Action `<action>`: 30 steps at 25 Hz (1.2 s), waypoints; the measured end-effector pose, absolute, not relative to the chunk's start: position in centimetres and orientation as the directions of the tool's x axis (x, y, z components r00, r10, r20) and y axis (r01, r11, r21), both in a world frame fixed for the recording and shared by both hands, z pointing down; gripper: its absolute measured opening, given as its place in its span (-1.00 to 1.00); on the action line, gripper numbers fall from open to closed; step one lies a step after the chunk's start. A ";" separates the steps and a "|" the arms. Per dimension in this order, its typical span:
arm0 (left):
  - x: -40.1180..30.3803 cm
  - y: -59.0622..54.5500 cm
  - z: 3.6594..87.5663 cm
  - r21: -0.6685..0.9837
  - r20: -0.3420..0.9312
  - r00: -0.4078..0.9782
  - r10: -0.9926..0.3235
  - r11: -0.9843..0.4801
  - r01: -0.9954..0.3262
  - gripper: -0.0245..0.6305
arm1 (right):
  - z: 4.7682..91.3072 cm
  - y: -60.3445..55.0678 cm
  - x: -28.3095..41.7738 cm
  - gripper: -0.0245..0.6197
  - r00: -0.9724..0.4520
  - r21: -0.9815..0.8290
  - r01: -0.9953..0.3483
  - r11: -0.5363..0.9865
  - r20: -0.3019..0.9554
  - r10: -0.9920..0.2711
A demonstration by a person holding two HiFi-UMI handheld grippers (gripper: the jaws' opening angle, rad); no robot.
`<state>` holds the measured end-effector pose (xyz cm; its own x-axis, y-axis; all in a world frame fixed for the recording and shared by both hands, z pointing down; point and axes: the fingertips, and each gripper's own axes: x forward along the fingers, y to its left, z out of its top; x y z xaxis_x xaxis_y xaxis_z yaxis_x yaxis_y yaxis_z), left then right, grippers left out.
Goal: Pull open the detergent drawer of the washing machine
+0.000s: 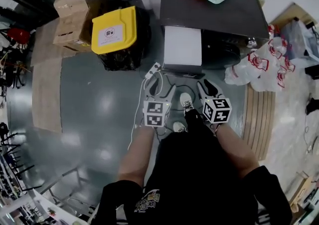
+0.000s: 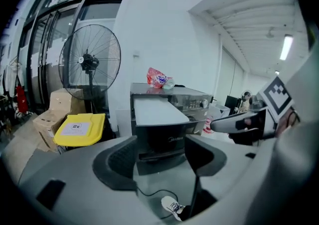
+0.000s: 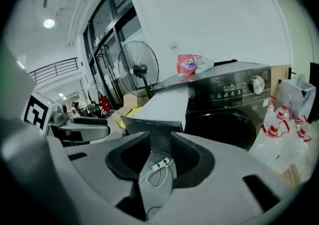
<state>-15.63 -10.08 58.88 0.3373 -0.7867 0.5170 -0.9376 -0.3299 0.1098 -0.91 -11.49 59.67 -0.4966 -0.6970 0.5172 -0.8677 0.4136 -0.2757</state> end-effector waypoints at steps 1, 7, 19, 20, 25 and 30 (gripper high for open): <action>-15.5 -9.8 57.9 0.113 0.500 0.337 -0.798 -0.326 -0.939 -0.04 | 58.7 -11.3 -0.8 -0.55 -0.504 -0.268 -0.864 0.427 0.499 -0.705; -15.0 -7.3 52.7 0.117 0.399 0.308 -0.864 -0.285 -0.951 -0.51 | 53.4 -9.0 -0.8 -0.90 -0.569 -0.199 -0.820 0.537 0.387 -0.725; -10.7 -0.8 44.8 0.083 0.293 0.284 -0.913 -0.271 -0.959 -0.89 | 44.8 -3.2 0.5 -0.91 -0.701 -0.122 -0.708 0.696 0.247 -0.669; -10.1 -0.2 44.5 0.078 0.294 0.284 -0.913 -0.273 -0.959 -0.89 | 44.3 -2.8 0.9 -0.91 -0.710 -0.122 -0.699 0.705 0.238 -0.663; -6.5 3.3 43.3 0.067 0.279 0.259 -0.924 -0.251 -0.966 -0.89 | 42.5 0.0 3.9 -0.91 -0.751 -0.108 -0.655 0.748 0.209 -0.627; -2.2 6.3 43.0 0.075 0.274 0.228 -0.934 -0.216 -0.974 -0.89 | 41.7 3.5 7.9 -0.91 -0.779 -0.074 -0.615 0.785 0.211 -0.591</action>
